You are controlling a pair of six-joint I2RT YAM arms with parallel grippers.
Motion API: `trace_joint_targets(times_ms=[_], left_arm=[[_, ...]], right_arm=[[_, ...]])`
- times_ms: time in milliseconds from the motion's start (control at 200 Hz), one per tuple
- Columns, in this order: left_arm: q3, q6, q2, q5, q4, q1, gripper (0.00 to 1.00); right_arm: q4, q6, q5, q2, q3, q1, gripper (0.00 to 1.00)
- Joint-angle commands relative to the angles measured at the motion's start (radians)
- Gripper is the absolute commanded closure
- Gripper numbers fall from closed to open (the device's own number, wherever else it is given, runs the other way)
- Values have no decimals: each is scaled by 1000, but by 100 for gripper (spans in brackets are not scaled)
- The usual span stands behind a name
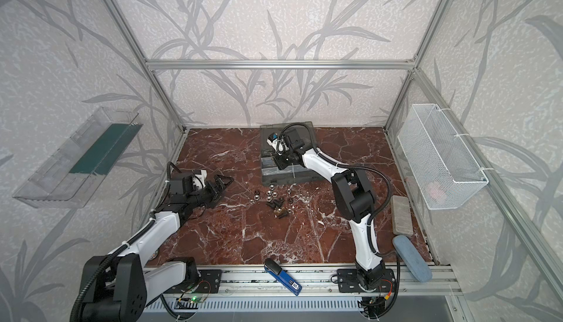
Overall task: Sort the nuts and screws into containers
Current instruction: 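Carry the brass wing nut into an organizer compartment and release it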
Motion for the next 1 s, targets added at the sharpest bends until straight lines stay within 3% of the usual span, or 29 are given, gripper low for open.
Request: trace_joint_targets(times_ms=[0, 420, 565, 670, 995], left_arm=[[-9, 4, -8, -3, -5, 5, 1], [-11, 9, 2, 2, 0, 5, 1], [-13, 7, 4, 5, 4, 5, 1], [-13, 6, 4, 5, 6, 5, 1], [-7, 1, 4, -2, 10, 5, 0]], right_arm=[[-37, -25, 46, 49, 45, 19, 100], [-39, -24, 96, 104, 87, 34, 100], [-43, -23, 105, 99, 85, 33, 70], [-42, -22, 103, 88, 80, 34, 56], [-4, -22, 36, -121, -35, 34, 50]])
